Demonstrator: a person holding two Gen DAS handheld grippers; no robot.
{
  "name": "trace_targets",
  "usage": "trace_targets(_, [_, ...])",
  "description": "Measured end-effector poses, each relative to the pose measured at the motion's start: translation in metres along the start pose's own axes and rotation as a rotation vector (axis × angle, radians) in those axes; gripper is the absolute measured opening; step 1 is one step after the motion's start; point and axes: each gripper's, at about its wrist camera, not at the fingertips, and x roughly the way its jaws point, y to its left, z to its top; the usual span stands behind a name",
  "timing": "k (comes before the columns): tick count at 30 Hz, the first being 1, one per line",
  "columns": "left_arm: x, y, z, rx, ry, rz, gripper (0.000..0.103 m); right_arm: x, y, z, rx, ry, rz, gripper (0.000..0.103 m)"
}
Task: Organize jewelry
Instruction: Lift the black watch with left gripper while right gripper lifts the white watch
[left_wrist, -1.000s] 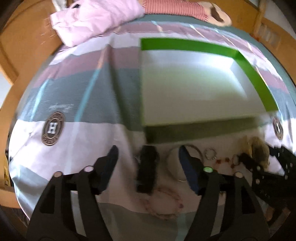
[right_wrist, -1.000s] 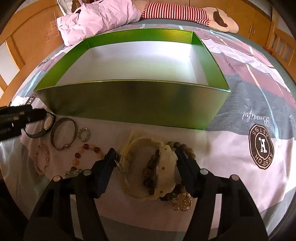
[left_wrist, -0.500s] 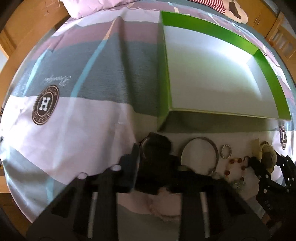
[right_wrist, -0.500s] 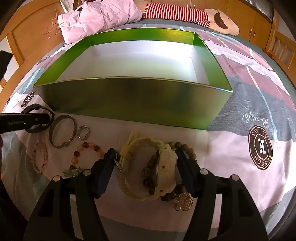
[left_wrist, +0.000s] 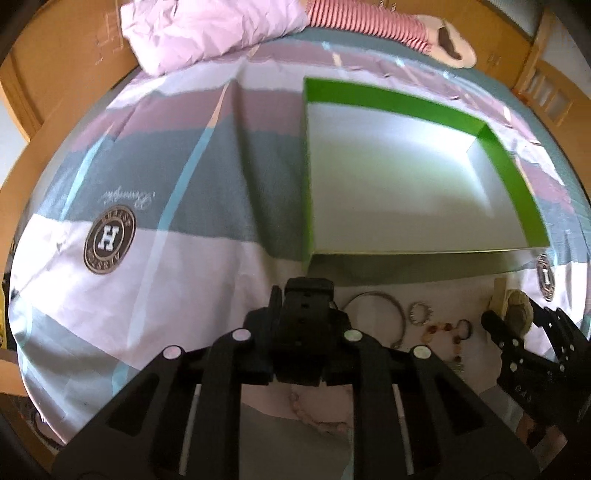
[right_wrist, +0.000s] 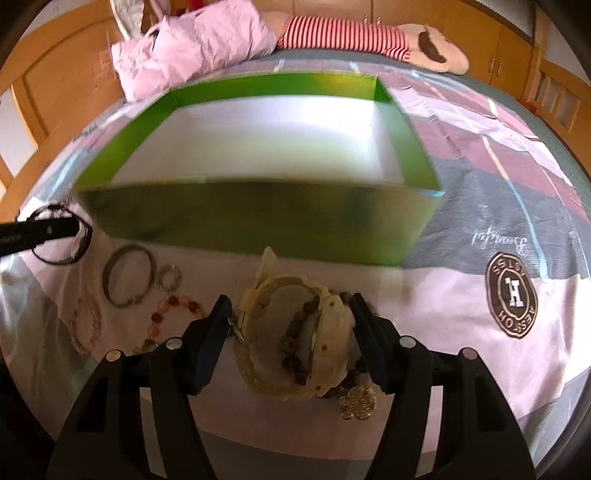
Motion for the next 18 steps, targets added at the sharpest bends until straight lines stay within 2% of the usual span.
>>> trace_targets(4, [-0.016, -0.009, -0.001, 0.03, -0.038, -0.036, 0.016, -0.006, -0.001, 0.002, 0.008, -0.022, 0.013, 0.066])
trace_targets(8, [-0.019, -0.014, -0.001, 0.059, -0.062, -0.035, 0.016, -0.01, -0.001, 0.003, 0.008, -0.034, 0.025, 0.065])
trace_targets(18, [-0.015, -0.016, -0.002, 0.074, -0.056, -0.031, 0.016, -0.024, -0.002, 0.006, 0.024, -0.095, 0.055, 0.065])
